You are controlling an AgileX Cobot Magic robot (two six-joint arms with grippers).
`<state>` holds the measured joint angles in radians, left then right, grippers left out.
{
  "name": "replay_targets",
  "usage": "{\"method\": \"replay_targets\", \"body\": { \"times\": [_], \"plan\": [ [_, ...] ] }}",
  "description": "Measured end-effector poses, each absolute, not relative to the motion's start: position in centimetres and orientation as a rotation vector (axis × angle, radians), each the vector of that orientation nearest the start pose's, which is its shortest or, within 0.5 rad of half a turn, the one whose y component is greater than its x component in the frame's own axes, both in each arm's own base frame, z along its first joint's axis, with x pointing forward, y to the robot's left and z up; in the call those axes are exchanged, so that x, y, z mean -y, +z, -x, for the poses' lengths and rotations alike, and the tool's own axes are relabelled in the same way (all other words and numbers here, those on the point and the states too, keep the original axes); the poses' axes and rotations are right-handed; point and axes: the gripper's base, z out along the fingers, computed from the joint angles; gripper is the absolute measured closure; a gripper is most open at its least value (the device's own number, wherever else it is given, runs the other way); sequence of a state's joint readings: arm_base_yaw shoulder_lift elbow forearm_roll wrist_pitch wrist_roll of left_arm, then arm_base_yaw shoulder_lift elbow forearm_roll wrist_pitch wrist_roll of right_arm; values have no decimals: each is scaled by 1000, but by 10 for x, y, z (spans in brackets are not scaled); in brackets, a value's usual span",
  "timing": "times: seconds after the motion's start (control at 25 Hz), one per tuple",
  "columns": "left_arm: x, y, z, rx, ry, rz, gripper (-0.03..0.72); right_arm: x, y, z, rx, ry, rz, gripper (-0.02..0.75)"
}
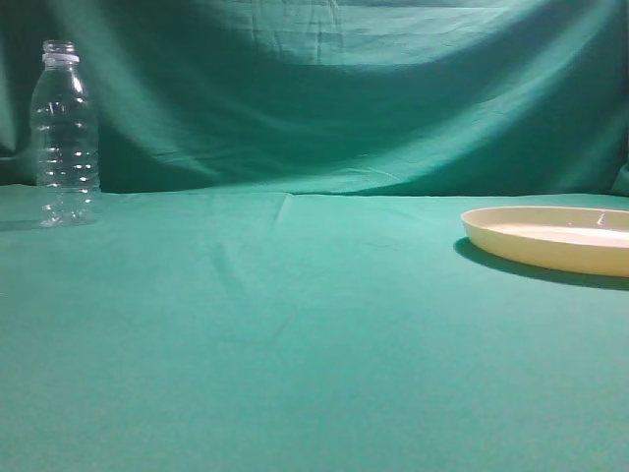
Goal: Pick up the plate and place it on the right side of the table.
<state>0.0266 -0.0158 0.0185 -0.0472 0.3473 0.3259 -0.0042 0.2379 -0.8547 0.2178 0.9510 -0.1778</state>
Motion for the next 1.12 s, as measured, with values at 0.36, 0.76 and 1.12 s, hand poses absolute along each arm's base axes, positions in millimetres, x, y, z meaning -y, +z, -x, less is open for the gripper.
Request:
{"method": "replay_targets", "body": {
  "times": [0.36,0.76,1.12],
  "plan": [
    [0,177,-53,-1821,202,-245,688,-16,362,-13,-1811,142,143,738],
    [0,177,-53,-1821,202,-245,688,-8,264,-42,-1811,58,95,738],
    [0,177,-53,-1821,202,-245,688,-10,190,-46,-1898,74,194,738]
  ]
}}
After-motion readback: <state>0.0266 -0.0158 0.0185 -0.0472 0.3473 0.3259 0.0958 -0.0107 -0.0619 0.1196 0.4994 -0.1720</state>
